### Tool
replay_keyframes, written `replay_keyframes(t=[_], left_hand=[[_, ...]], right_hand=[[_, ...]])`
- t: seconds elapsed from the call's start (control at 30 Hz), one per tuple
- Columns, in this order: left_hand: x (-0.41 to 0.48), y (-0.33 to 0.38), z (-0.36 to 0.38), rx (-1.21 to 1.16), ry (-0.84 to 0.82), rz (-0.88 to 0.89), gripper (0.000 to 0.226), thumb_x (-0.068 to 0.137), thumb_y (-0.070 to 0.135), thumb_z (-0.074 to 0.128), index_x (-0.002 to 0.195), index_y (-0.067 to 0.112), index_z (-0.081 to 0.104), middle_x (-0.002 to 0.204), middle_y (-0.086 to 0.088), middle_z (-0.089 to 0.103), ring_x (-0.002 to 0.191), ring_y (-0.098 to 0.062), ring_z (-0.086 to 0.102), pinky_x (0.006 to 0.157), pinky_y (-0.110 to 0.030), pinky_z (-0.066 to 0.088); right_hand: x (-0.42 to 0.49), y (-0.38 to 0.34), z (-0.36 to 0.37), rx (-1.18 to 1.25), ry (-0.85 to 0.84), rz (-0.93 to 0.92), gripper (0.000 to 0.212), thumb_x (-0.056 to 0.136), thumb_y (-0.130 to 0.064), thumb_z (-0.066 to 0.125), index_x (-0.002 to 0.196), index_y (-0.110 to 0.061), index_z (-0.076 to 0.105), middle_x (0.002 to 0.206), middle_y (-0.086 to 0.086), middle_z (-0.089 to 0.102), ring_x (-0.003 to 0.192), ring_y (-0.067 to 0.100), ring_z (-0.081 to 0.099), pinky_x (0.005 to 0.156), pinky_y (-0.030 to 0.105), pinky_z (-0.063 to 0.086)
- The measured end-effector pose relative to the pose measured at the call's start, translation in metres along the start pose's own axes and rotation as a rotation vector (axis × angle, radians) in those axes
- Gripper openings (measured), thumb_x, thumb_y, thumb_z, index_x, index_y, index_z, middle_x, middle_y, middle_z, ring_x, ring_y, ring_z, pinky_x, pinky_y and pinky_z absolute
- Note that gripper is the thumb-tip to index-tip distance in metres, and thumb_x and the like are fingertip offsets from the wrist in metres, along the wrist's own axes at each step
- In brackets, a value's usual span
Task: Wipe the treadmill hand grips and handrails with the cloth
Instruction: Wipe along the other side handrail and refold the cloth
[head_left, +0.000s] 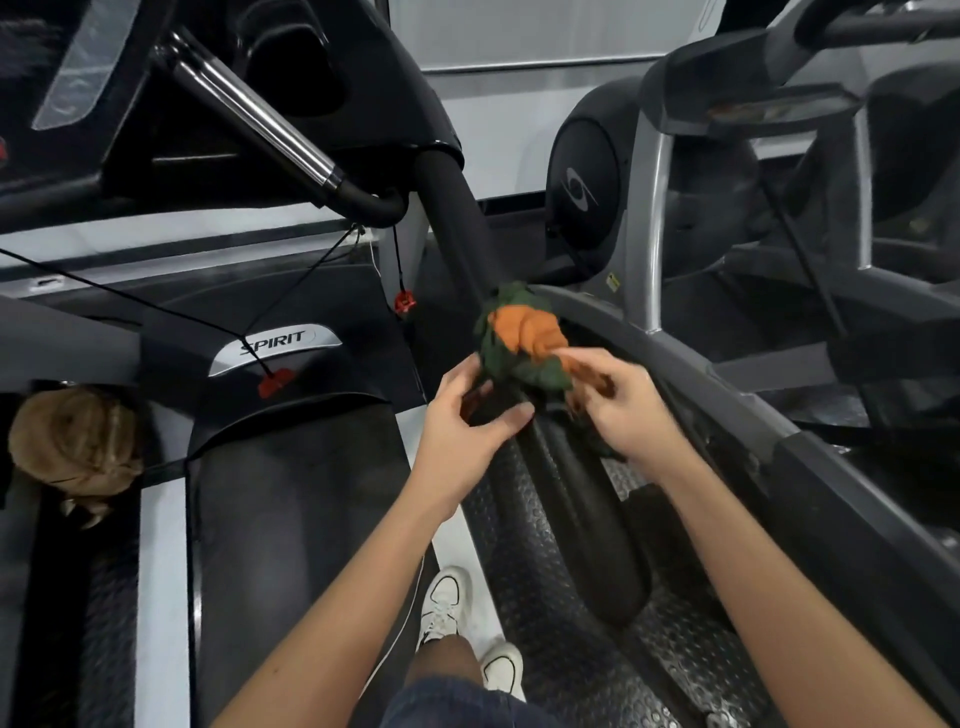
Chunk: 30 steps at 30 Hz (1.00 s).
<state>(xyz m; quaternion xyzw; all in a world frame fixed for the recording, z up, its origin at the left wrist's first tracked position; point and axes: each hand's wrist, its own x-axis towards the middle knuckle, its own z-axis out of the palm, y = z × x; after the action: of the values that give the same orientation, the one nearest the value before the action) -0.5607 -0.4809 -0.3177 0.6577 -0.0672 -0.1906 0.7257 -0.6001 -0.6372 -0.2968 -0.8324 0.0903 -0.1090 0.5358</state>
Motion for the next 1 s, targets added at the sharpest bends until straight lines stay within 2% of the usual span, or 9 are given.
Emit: replay_keyframes(t=[0.2, 0.33, 0.5, 0.57, 0.63, 0.7, 0.8, 0.87, 1.0], left_hand=[[0.0, 0.0, 0.0, -0.055, -0.002, -0.027, 0.066, 0.076, 0.002, 0.072, 0.131, 0.03, 0.047, 0.139, 0.011, 0.044, 0.123, -0.007, 0.048, 0.103, -0.043, 0.044], [0.0, -0.001, 0.0, -0.06, -0.009, -0.035, 0.066, 0.076, 0.002, 0.073, 0.129, 0.033, 0.048, 0.139, 0.013, 0.043, 0.122, -0.006, 0.048, 0.102, -0.044, 0.044], [0.0, 0.001, -0.001, -0.061, -0.012, -0.056, 0.066, 0.077, 0.003, 0.072, 0.128, 0.036, 0.047, 0.14, 0.015, 0.042, 0.124, -0.007, 0.047, 0.102, -0.044, 0.044], [0.001, 0.002, 0.0, -0.049, -0.001, -0.046, 0.066, 0.077, 0.001, 0.071, 0.129, 0.033, 0.046, 0.14, 0.011, 0.043, 0.125, -0.008, 0.047, 0.102, -0.045, 0.044], [0.0, 0.003, 0.001, -0.036, 0.009, -0.032, 0.066, 0.078, -0.001, 0.07, 0.13, 0.031, 0.045, 0.138, 0.012, 0.044, 0.124, -0.008, 0.047, 0.102, -0.046, 0.044], [0.0, 0.002, 0.0, -0.015, -0.002, -0.027, 0.066, 0.077, 0.002, 0.071, 0.129, 0.034, 0.045, 0.135, 0.016, 0.045, 0.124, -0.007, 0.047, 0.102, -0.046, 0.044], [-0.001, 0.002, -0.001, 0.011, -0.032, -0.018, 0.065, 0.078, 0.005, 0.071, 0.13, 0.035, 0.045, 0.135, 0.018, 0.044, 0.125, -0.006, 0.045, 0.103, -0.045, 0.043], [-0.002, 0.004, -0.001, 0.043, -0.033, -0.003, 0.064, 0.079, 0.004, 0.07, 0.129, 0.034, 0.045, 0.133, 0.017, 0.045, 0.121, -0.001, 0.047, 0.104, -0.039, 0.043], [-0.001, 0.003, -0.005, 0.088, -0.064, 0.009, 0.062, 0.085, -0.002, 0.061, 0.132, 0.034, 0.04, 0.135, 0.011, 0.043, 0.122, 0.0, 0.046, 0.107, -0.037, 0.04]], right_hand=[[0.003, 0.027, 0.007, 0.174, 0.115, 0.286, 0.034, 0.086, 0.013, 0.051, 0.102, -0.013, 0.066, 0.091, -0.005, 0.068, 0.087, 0.003, 0.063, 0.082, 0.024, 0.052], [-0.041, 0.036, -0.003, 0.241, 0.079, 0.511, 0.028, 0.093, 0.002, 0.047, 0.103, -0.017, 0.066, 0.097, 0.007, 0.068, 0.096, 0.021, 0.062, 0.088, 0.038, 0.05], [-0.076, 0.012, -0.016, 0.201, 0.013, 0.371, 0.026, 0.09, 0.002, 0.05, 0.088, -0.019, 0.066, 0.07, -0.013, 0.066, 0.066, -0.001, 0.057, 0.063, 0.011, 0.043], [-0.061, 0.004, -0.008, 0.096, -0.028, 0.31, 0.02, 0.087, -0.013, 0.06, 0.104, -0.022, 0.062, 0.09, -0.019, 0.066, 0.082, -0.009, 0.059, 0.076, 0.006, 0.043], [-0.035, 0.0, 0.001, 0.054, -0.068, 0.28, 0.046, 0.084, -0.025, 0.064, 0.127, -0.03, 0.05, 0.116, -0.018, 0.06, 0.106, -0.006, 0.056, 0.093, 0.012, 0.04], [-0.01, -0.005, 0.006, 0.169, -0.113, 0.254, 0.056, 0.088, -0.021, 0.06, 0.138, -0.034, 0.038, 0.128, -0.017, 0.055, 0.115, -0.007, 0.052, 0.097, 0.013, 0.041], [0.006, -0.012, 0.007, 0.2, -0.144, 0.193, 0.049, 0.091, -0.004, 0.053, 0.129, -0.032, 0.043, 0.114, -0.02, 0.057, 0.098, -0.019, 0.055, 0.083, 0.002, 0.042], [-0.003, -0.013, 0.007, 0.143, -0.114, 0.159, 0.048, 0.086, 0.001, 0.057, 0.122, -0.03, 0.051, 0.118, -0.004, 0.059, 0.097, -0.011, 0.057, 0.084, 0.004, 0.042], [-0.047, -0.012, 0.0, 0.003, -0.1, 0.068, 0.037, 0.071, -0.019, 0.062, 0.105, -0.029, 0.067, 0.115, -0.003, 0.054, 0.103, -0.006, 0.055, 0.088, 0.004, 0.036]])
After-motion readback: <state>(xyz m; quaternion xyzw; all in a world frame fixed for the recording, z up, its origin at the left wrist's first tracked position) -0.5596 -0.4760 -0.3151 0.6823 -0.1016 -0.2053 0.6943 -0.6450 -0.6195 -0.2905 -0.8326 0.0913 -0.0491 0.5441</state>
